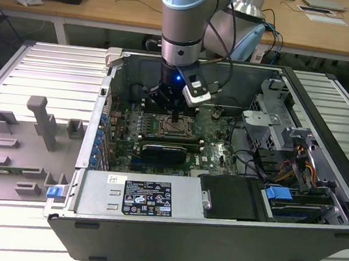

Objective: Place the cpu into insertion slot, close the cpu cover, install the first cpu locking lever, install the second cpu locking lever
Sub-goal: 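Install the first cpu locking lever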

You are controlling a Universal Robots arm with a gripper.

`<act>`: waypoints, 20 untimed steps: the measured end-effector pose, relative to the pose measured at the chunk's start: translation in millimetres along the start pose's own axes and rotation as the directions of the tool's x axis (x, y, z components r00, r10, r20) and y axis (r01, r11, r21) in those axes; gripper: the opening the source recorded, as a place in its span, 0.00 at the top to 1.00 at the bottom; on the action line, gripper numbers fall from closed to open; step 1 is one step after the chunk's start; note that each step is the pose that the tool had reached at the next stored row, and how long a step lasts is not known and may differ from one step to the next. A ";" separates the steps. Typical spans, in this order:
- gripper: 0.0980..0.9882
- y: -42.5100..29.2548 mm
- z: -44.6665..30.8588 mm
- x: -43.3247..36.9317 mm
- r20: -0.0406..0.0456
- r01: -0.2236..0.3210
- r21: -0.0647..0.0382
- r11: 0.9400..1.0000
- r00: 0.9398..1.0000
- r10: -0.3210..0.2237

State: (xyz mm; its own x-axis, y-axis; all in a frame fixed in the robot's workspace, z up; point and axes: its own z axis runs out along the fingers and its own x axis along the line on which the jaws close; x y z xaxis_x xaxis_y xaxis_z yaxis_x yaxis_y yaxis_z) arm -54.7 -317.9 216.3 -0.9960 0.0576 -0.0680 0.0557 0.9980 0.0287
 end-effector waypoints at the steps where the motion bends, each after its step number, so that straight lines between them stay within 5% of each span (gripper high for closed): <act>1: 0.99 -1.0 0.0 -0.1 -0.001 0.003 0.001 1.000 1.000 -0.003; 5: 0.99 -1.9 -1.8 -0.4 -0.003 0.008 0.006 1.000 1.000 -0.008; 12: 0.99 -1.3 -24.1 -2.0 -0.002 0.009 0.015 1.000 1.000 -0.009; 20: 0.99 -1.3 -24.8 -2.1 -0.002 0.009 0.018 1.000 1.000 -0.009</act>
State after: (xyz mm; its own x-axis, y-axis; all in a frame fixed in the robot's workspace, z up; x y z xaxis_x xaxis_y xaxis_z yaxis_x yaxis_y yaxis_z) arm -54.4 -319.9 241.1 -0.9966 0.0485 -0.0661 0.0479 0.9988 0.0106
